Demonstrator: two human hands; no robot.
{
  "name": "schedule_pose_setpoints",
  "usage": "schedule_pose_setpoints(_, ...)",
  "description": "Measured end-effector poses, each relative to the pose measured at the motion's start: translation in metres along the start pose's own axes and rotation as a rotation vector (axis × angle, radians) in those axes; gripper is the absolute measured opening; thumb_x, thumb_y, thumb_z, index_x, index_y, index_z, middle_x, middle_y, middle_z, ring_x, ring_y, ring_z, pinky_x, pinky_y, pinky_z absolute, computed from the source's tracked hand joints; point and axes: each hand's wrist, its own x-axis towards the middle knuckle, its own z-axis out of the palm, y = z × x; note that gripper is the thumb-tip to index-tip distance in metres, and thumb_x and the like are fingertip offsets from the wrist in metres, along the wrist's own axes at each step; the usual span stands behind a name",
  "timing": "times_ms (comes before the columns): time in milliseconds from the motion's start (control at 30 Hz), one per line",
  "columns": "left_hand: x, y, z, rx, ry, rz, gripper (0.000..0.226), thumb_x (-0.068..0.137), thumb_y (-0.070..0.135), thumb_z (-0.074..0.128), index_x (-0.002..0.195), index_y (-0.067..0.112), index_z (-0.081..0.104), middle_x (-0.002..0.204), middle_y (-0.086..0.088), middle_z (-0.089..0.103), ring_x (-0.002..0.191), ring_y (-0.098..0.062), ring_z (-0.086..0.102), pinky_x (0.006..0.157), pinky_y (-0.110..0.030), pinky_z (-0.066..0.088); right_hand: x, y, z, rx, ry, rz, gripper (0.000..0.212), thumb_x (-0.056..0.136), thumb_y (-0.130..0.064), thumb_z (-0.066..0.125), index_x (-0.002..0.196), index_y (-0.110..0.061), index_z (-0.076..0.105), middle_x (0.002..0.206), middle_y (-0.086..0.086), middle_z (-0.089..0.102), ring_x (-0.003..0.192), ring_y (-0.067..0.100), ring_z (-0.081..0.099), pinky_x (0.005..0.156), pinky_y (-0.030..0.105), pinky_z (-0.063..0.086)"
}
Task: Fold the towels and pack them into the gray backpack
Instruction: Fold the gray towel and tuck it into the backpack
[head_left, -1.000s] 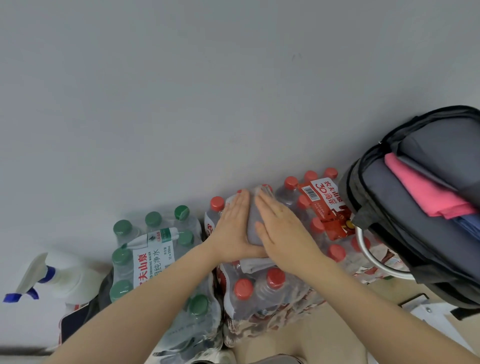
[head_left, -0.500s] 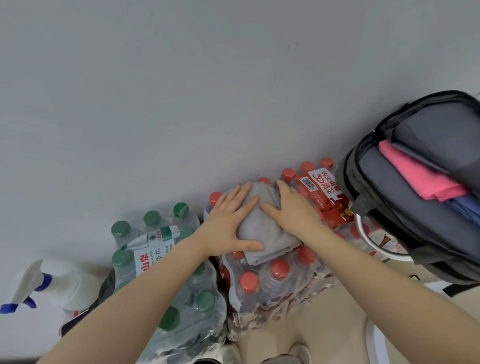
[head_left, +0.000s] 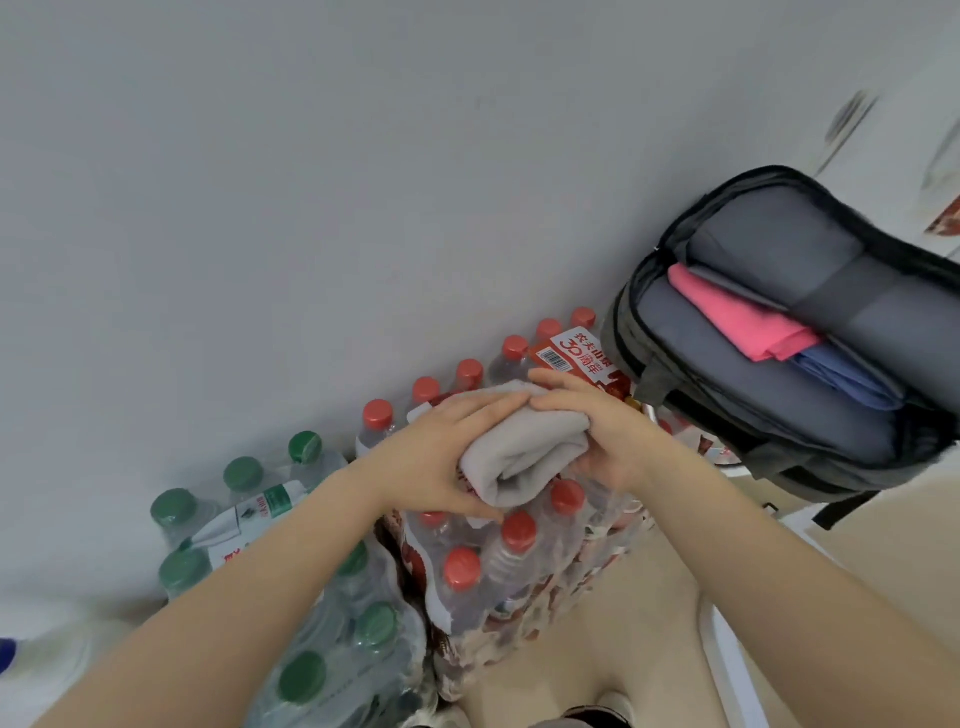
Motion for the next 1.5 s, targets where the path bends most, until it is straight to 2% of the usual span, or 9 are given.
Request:
schedule_pose_setpoints(233, 0.048, 0.062, -0.005, -0.507, 0.423, -0.085, 0.037, 0.082, 0.006, 0.066, 0.111, 0.025, 0.054, 0.093, 0.021, 0.065, 0.092, 0.014, 0.058, 0.073, -0.006, 0.045, -0.035, -0.051, -0.037, 0.032, -0.088, -0.174, 0.051, 0.081, -0.058, 0.045, 0.094, -0.012, 0.062, 0.076, 0.01, 0.059, 0.065, 0.016, 0.058, 0.058, 0.023, 0.049)
schedule_pose_setpoints(333, 0.073, 0.087, 0.001, -0.815, 0.514, -0.145, 0.034, 0.078, 0.016, 0.071, 0.107, 0.028, 0.059, 0.099, 0.02, 0.069, 0.098, 0.001, 0.063, 0.077, -0.018, 0.052, -0.057, -0.068, -0.059, -0.385, 0.004, -0.363, 0.044, 0.078, -0.06, 0.052, 0.094, -0.02, 0.062, 0.058, -0.001, 0.053, 0.05, 0.013, 0.044, 0.05, 0.023, 0.039)
schedule_pose_setpoints(533, 0.137, 0.126, 0.04, -1.392, 0.691, -0.336, 0.044, 0.085, 0.003, 0.059, 0.127, 0.005, 0.047, 0.119, -0.016, 0.062, 0.106, -0.03, 0.062, 0.082, -0.04, 0.056, -0.069, -0.083, -0.115, -1.141, 0.426, -0.658, 0.017, 0.079, -0.038, 0.067, 0.077, -0.022, 0.063, 0.097, 0.003, 0.053, 0.09, 0.012, 0.05, 0.078, 0.011, 0.036)
schedule_pose_setpoints(733, 0.179, 0.145, 0.082, -1.606, 0.734, -0.632, 0.033, 0.09, 0.006, 0.054, 0.121, 0.017, 0.053, 0.112, -0.005, 0.067, 0.089, -0.019, 0.068, 0.063, -0.034, 0.058, -0.068, -0.078, -0.208, -1.905, 0.87, -0.738, 0.048, 0.073, -0.027, 0.075, 0.116, -0.011, 0.061, 0.125, 0.018, 0.057, 0.125, 0.037, 0.047, 0.107, 0.059, 0.022)
schedule_pose_setpoints(900, 0.203, 0.157, 0.096, -1.536, 0.801, -0.689, 0.037, 0.089, 0.005, 0.055, 0.124, 0.016, 0.051, 0.116, -0.006, 0.064, 0.096, -0.022, 0.065, 0.076, -0.039, 0.056, -0.067, -0.081, -0.258, -2.064, 0.976, -0.664, 0.076, 0.06, -0.03, 0.08, 0.129, -0.013, 0.052, 0.122, 0.02, 0.058, 0.109, 0.036, 0.059, 0.105, 0.051, 0.032)
schedule_pose_setpoints(1033, 0.221, 0.169, 0.105, -1.506, 0.8, -0.676, 0.025, 0.09, 0.004, 0.054, 0.11, 0.02, 0.055, 0.1, 0.0, 0.067, 0.088, -0.018, 0.066, 0.077, -0.039, 0.056, -0.057, -0.087, -0.266, -2.109, 0.946, -0.726, 0.061, 0.06, -0.025, 0.075, 0.116, -0.008, 0.059, 0.083, 0.011, 0.067, 0.071, 0.027, 0.066, 0.07, 0.036, 0.053)
schedule_pose_setpoints(1133, 0.235, 0.172, 0.115, -1.487, 0.814, -0.687, 0.029, 0.09, 0.005, 0.054, 0.117, 0.017, 0.053, 0.111, -0.005, 0.066, 0.099, -0.023, 0.064, 0.086, -0.044, 0.053, -0.063, -0.114, -0.265, -2.062, 0.921, -0.771, 0.047, 0.059, -0.017, 0.075, 0.103, -0.005, 0.065, 0.061, 0.008, 0.061, 0.046, 0.025, 0.058, 0.042, 0.024, 0.04)
schedule_pose_setpoints(1300, 0.271, 0.188, 0.138, -1.306, 0.865, -0.665, 0.035, 0.09, 0.005, 0.054, 0.123, 0.016, 0.046, 0.117, -0.006, 0.06, 0.106, -0.022, 0.059, 0.094, -0.04, 0.049, -0.073, -0.148, -0.267, -1.937, 0.886, -0.804, 0.036, 0.093, -0.021, 0.041, 0.128, -0.011, 0.041, 0.099, 0.013, 0.063, 0.079, 0.035, 0.061, 0.055, 0.033, 0.033)
schedule_pose_setpoints(1500, 0.276, 0.204, 0.136, -0.54, 0.769, -0.706, 0.101, 0.08, 0.026, 0.069, 0.147, 0.015, -0.006, 0.147, -0.013, 0.024, 0.131, -0.027, 0.031, 0.106, -0.035, 0.026, -0.071, -0.143, -0.274, -1.892, 0.827, -0.858, 0.031, 0.085, -0.014, 0.055, 0.114, -0.005, 0.054, 0.072, 0.015, 0.064, 0.055, 0.033, 0.058, 0.047, 0.028, 0.029)
